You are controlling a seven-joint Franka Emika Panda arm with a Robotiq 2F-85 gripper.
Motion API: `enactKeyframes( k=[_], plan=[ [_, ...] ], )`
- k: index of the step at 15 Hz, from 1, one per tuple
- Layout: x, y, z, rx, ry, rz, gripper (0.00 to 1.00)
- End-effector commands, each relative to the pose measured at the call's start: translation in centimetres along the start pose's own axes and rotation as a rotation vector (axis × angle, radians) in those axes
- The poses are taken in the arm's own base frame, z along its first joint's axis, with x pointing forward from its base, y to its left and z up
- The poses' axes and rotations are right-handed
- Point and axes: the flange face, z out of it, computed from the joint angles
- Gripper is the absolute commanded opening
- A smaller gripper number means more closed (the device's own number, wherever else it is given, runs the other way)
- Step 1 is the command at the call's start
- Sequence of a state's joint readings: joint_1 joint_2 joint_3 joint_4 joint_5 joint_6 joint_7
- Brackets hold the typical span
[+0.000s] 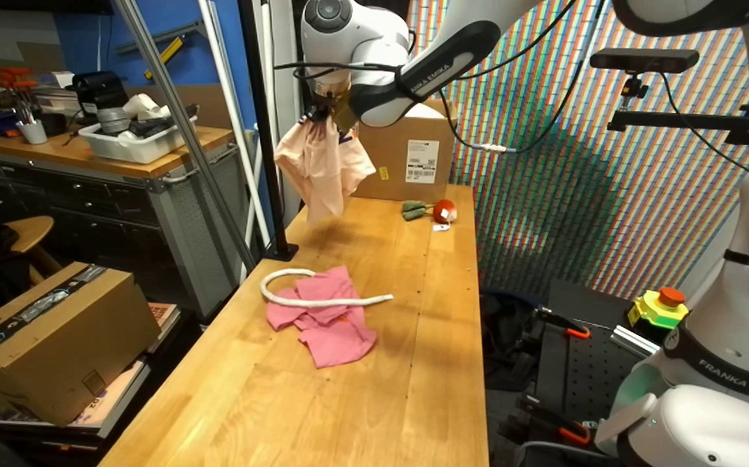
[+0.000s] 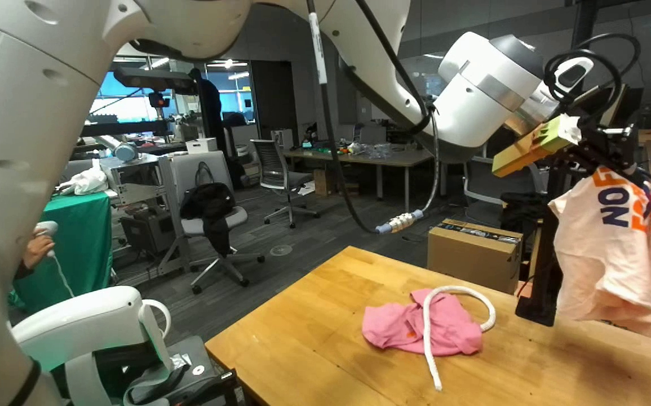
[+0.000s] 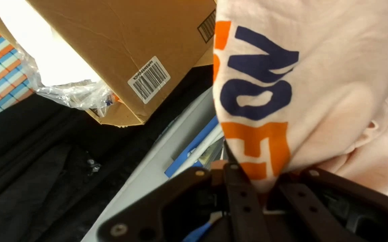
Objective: Move all the objects in the middle of the table to the right
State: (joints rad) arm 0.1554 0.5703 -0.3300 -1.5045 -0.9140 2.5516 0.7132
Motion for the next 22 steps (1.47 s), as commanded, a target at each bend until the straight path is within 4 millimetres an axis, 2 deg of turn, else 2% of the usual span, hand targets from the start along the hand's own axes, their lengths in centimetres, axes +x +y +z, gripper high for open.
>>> enactKeyframes(
  k=[1, 4, 9, 10, 13, 19, 20, 22],
  plan=[
    [0.9, -0.4, 2.8, -0.107, 0.053, 0.082, 0.02],
    [0.2, -0.6, 5.5, -0.176, 0.061, 0.137, 0.02],
    [-0.8, -0.1, 8.6, -0.266, 0.031, 0.189, 0.02],
    [-1.2, -0.1, 9.2, -0.274, 0.009, 0.176, 0.29],
    [-1.7, -0.1, 10.1, -0.275, -0.038, 0.143, 0.47],
    [-2.1, -1.0, 10.0, -0.236, -0.074, 0.07, 0.94],
    [-2.2, -1.2, 9.9, -0.216, -0.083, 0.052, 0.99],
    [-2.3, -1.7, 9.0, -0.157, -0.111, 0.006, 1.0]
  ],
)
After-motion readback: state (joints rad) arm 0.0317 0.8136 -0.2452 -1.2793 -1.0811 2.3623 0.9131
